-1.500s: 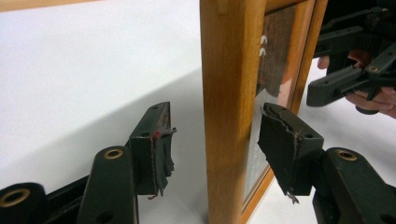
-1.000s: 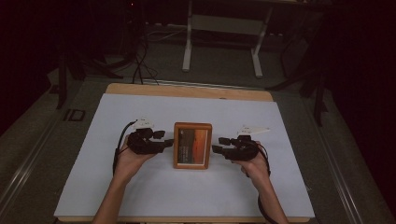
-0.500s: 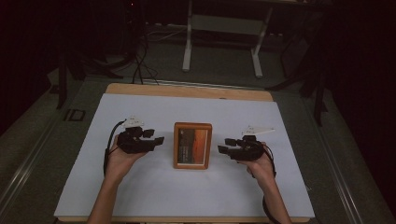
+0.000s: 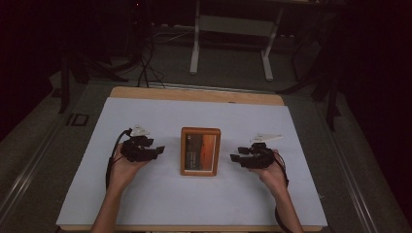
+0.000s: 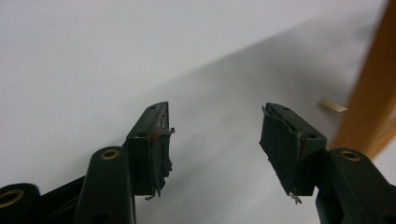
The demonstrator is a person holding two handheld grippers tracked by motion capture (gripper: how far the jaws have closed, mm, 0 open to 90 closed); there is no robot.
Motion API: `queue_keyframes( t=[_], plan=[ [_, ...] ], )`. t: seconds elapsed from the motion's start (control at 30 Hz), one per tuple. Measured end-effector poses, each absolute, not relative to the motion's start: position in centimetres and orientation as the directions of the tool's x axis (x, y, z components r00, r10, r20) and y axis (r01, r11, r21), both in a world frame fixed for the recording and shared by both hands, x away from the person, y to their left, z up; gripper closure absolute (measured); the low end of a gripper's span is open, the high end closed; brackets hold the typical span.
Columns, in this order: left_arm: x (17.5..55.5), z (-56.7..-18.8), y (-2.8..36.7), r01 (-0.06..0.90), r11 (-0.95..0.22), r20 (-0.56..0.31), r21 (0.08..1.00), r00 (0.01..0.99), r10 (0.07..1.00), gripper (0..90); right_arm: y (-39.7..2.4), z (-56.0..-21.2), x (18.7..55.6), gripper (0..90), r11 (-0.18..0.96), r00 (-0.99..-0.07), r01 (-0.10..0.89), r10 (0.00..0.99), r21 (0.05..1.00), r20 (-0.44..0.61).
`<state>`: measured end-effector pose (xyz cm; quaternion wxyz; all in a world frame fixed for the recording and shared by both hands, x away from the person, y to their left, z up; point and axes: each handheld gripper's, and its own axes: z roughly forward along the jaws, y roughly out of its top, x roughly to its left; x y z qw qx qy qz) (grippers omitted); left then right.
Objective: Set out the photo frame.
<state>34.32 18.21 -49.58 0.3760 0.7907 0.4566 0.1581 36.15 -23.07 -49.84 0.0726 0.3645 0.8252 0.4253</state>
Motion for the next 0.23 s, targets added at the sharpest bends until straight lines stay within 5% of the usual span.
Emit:
queue_keyframes(
  t=[0.23],
  plan=[
    [34.67,-50.79,19.18,0.633,-0.277,-0.060,0.723,0.457,0.888,43.2,-23.86,-50.26,36.47,44.9,0.402,-0.696,0.556,0.703,0.728,0.143]
  ],
)
